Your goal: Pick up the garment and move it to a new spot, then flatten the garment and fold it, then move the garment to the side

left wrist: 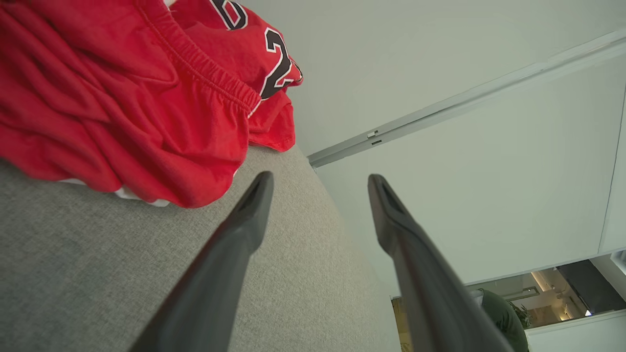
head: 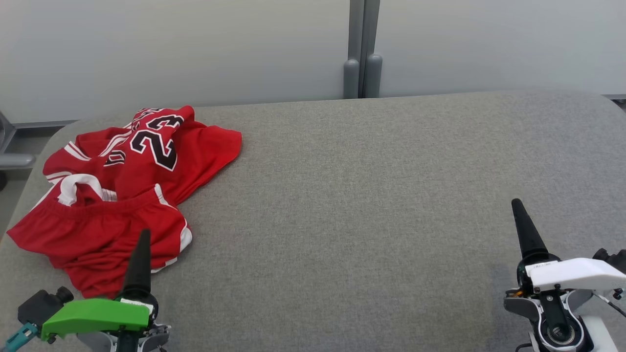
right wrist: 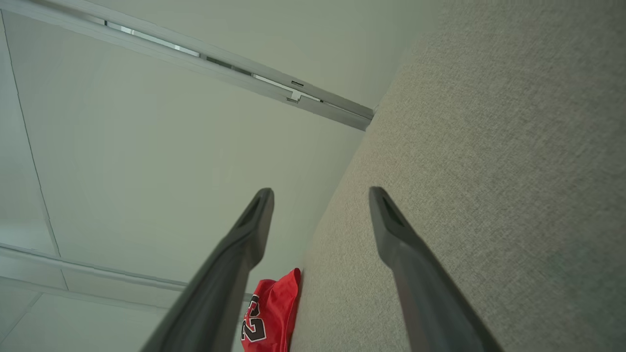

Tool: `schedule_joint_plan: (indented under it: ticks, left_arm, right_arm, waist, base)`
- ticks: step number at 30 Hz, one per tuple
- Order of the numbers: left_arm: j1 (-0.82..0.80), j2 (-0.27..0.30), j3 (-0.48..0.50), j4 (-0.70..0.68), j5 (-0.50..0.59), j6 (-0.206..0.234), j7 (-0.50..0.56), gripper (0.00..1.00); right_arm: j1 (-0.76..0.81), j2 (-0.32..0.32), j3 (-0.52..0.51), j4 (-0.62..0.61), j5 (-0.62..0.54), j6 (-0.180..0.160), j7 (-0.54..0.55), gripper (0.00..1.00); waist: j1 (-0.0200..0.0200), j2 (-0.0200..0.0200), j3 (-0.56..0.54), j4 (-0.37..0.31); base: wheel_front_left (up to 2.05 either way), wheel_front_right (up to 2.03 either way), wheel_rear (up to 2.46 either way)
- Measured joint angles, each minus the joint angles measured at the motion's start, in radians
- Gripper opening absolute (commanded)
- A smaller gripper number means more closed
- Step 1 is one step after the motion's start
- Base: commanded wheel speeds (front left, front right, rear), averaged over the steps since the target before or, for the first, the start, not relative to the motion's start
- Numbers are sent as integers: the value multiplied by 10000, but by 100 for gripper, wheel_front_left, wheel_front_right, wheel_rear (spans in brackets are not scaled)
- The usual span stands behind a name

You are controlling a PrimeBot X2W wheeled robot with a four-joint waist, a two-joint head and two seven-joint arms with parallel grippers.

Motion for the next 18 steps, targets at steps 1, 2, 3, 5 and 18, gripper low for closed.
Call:
schedule_joint_plan:
  ticks: [1, 2, 3, 5, 18]
  left_arm:
    - [0, 2, -15, -69, 232, 4, -48, 100]
    - [0, 10, -33, -150, 397, 8, -54, 100]
    - [0, 15, -56, -226, 562, 40, -77, 100]
    - [0, 27, -123, -305, 995, 88, -153, 100]
    - [306, 253, -539, -859, 3611, 508, -596, 100]
  right_arm:
    - [0, 0, 61, -40, -182, -4, -10, 100]
    - [0, 2, 113, -79, -370, -44, -61, 100]
    - [1, 0, 161, -117, -535, -77, -94, 100]
    - [2, -10, 270, -219, -909, -88, -171, 100]
    - [12, -56, 1014, -677, -3200, -328, -616, 100]
  waist:
    - [0, 0, -1, 2]
    - [0, 0, -2, 5]
    - [0, 0, -4, 7]
    - [0, 0, -6, 13]
    - [0, 0, -28, 21]
  base:
    - [0, 0, 0]
    - [0, 0, 0]
    - [0, 0, 0]
    - [0, 0, 0]
    - [0, 0, 0]
